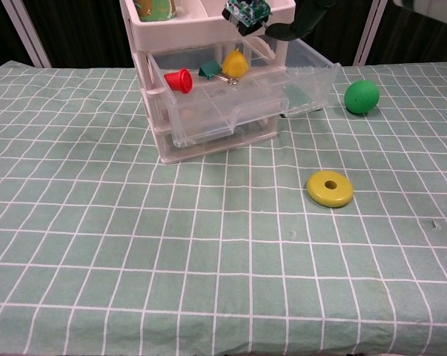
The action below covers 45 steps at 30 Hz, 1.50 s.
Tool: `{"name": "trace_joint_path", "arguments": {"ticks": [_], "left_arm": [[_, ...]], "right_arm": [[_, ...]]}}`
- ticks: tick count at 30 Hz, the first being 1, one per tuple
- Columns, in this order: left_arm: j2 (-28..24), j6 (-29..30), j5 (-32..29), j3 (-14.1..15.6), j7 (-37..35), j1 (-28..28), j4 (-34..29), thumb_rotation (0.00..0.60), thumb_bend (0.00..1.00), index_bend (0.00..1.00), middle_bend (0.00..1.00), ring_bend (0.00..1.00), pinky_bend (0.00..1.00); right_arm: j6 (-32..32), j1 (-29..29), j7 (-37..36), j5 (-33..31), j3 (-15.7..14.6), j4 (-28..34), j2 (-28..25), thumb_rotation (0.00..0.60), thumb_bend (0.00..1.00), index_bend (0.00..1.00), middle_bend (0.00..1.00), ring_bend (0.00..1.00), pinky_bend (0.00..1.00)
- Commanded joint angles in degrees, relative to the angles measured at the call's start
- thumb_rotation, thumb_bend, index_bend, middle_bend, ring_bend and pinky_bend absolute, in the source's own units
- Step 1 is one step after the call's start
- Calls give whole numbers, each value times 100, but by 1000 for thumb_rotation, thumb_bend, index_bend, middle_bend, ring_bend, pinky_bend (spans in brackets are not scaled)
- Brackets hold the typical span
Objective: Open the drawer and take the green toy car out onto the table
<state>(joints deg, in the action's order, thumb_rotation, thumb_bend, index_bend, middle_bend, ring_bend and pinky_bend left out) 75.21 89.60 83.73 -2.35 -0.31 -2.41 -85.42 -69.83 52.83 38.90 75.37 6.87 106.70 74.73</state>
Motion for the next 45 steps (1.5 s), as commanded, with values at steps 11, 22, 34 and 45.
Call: {"name": "trace_joint_path", "arguments": {"ticks": [11,22,34,45], "left_arm": [[-56,113,82,41,169,-38,-196,600,90,316,222,175,199],[-119,221,99,79,234,-124,-296,600,91,316,222,176,199],[-102,212,107,90,221,-137,-279,600,91,315,222,175,199],[-67,136,156,34,173,-33,-203,600,91,316,222,175,199]], "right_arm": [[-182,-1006,-937,2486,-1366,-334,274,600,341,686,953,1000,991],[773,-785,-926,2737,-1226,-1820,1521,600,342,641,953,1000,991],[1291,-873,-490,2352,-1069,-2196,1834,600,255,45,951,995,960],[-576,-1902,-695,2778,-1288,-987,382,600,242,52,928,964,953]]}}
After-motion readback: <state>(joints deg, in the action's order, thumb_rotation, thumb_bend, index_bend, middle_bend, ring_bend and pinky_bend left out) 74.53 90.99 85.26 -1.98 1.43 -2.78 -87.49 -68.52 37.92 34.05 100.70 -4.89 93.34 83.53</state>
